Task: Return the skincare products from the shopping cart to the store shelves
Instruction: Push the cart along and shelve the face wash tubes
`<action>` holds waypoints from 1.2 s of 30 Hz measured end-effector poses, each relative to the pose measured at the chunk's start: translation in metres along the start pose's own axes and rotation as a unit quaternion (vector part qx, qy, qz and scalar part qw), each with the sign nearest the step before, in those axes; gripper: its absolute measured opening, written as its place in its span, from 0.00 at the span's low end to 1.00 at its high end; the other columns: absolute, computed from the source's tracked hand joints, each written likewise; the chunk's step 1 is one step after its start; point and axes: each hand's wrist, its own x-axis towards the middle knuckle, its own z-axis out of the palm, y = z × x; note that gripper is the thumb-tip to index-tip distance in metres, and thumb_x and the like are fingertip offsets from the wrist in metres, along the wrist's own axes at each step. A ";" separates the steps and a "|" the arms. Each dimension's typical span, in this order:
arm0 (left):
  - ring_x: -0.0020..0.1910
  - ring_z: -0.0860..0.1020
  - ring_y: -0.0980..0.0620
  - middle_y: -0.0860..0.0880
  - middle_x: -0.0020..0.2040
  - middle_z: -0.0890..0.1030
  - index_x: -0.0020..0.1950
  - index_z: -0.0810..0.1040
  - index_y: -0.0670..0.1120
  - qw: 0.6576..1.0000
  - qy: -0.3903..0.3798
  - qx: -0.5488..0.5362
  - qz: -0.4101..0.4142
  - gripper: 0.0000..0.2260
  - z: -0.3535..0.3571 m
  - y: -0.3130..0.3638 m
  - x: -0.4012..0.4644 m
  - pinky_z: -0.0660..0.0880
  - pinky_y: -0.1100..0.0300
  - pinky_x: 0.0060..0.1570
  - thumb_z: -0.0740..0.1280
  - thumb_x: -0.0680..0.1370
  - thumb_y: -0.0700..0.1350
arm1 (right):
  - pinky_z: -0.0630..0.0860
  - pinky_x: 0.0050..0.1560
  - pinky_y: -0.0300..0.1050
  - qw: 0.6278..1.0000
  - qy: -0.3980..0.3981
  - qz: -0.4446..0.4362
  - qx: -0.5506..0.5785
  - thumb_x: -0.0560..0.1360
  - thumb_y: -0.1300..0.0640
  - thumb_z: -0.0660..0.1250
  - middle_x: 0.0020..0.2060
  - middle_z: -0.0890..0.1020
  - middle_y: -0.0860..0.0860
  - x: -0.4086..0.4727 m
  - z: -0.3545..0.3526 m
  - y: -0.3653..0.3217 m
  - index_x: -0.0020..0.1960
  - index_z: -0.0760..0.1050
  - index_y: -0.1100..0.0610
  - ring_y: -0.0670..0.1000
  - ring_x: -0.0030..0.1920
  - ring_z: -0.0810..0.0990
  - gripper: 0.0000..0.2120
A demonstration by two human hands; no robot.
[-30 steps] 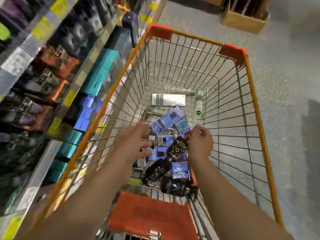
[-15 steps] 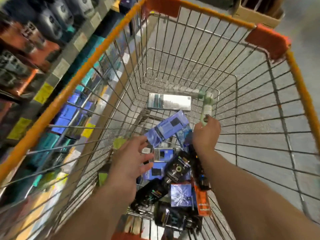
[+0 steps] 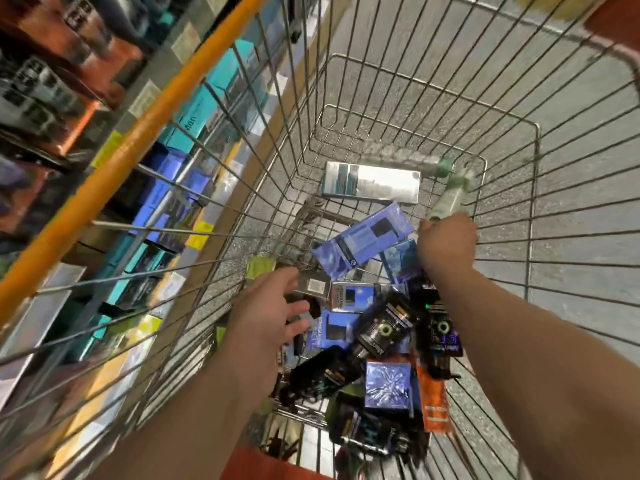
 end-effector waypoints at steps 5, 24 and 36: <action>0.54 0.84 0.49 0.53 0.57 0.83 0.55 0.81 0.52 1.000 0.006 0.001 0.002 0.06 0.000 0.004 -0.006 0.82 0.49 0.55 0.65 0.84 0.50 | 0.71 0.45 0.51 0.994 -0.029 0.041 0.095 0.84 0.52 0.64 0.53 0.78 0.62 -0.013 -0.010 -0.001 0.63 0.73 0.66 0.62 0.49 0.78 0.17; 0.36 0.81 0.55 0.53 0.44 0.84 0.53 0.82 0.53 0.988 -0.049 0.069 0.126 0.10 -0.001 0.025 -0.120 0.78 0.53 0.48 0.62 0.83 0.42 | 0.81 0.43 0.56 0.935 -0.014 0.021 0.354 0.83 0.47 0.63 0.40 0.84 0.51 -0.237 -0.103 -0.012 0.50 0.77 0.51 0.55 0.40 0.83 0.10; 0.59 0.76 0.59 0.58 0.64 0.75 0.74 0.71 0.63 0.866 -0.117 0.297 0.385 0.20 -0.035 0.049 -0.220 0.79 0.55 0.59 0.68 0.82 0.52 | 0.81 0.43 0.55 0.917 -0.079 -0.148 0.362 0.78 0.41 0.68 0.41 0.85 0.49 -0.284 -0.234 -0.022 0.45 0.80 0.48 0.53 0.42 0.84 0.11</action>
